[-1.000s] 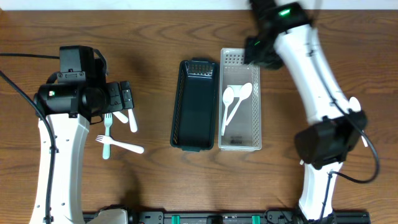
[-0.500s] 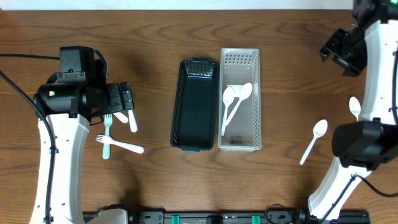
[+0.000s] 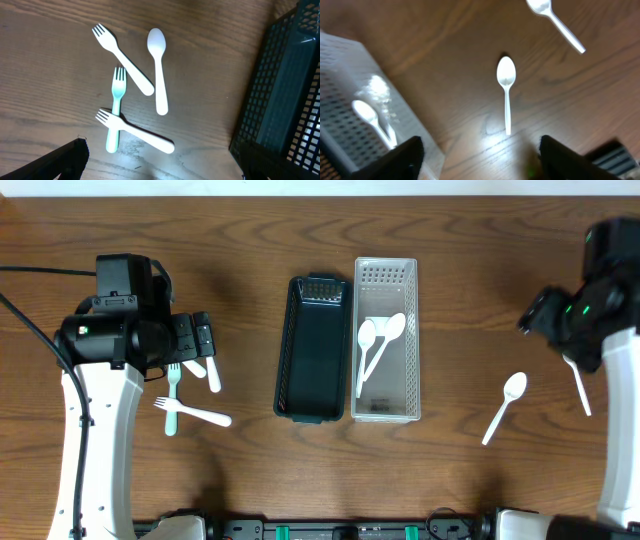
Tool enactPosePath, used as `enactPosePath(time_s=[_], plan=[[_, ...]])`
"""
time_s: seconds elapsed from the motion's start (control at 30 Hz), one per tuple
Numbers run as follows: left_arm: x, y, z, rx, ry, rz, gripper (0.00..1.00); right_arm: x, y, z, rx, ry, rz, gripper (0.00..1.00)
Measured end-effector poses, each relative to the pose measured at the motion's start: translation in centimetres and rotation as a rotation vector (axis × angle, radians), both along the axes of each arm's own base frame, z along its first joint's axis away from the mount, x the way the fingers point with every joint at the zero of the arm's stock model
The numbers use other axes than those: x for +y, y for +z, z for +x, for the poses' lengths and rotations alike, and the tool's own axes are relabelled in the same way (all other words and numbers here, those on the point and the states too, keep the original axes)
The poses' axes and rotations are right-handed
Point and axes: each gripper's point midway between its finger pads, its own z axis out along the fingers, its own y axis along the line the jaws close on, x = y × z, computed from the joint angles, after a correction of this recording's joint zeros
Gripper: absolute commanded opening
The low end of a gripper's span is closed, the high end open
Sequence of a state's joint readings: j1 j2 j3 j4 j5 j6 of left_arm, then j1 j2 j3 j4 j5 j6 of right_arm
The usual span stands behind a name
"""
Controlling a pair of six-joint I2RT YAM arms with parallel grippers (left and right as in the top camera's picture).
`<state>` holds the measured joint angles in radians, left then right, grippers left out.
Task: Pack container
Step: 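Grasp a third white spoon on the right with the right gripper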
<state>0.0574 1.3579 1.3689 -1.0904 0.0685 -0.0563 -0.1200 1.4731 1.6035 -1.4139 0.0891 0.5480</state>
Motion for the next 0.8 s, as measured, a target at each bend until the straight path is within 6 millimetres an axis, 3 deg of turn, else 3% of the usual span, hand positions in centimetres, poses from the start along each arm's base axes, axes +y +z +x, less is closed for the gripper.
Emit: enactPosePath(time_s=[0.17,0.27,0.53,0.8], plan=[[0.0,0.0,0.0,-0.001,0.0,0.0,0.98,-0.3,-8.4,-0.1,0.085,-0.02,0.016,0.85],[0.0,0.0,0.0,0.0,0.0,0.0,0.98,-0.8,-12.4,-0.5,0.14,-0.044,0.037,0.85],[0.0,0.0,0.0,0.0,-0.001,0.0,0.98,-2.6,-17.3,-0.9,0.252,-0.132,0.092,0.84],[0.0,0.0,0.0,0.0,0.0,0.0,0.98,-2.4,-21.1,-1.7,0.379,-0.14,0.126,0.84]])
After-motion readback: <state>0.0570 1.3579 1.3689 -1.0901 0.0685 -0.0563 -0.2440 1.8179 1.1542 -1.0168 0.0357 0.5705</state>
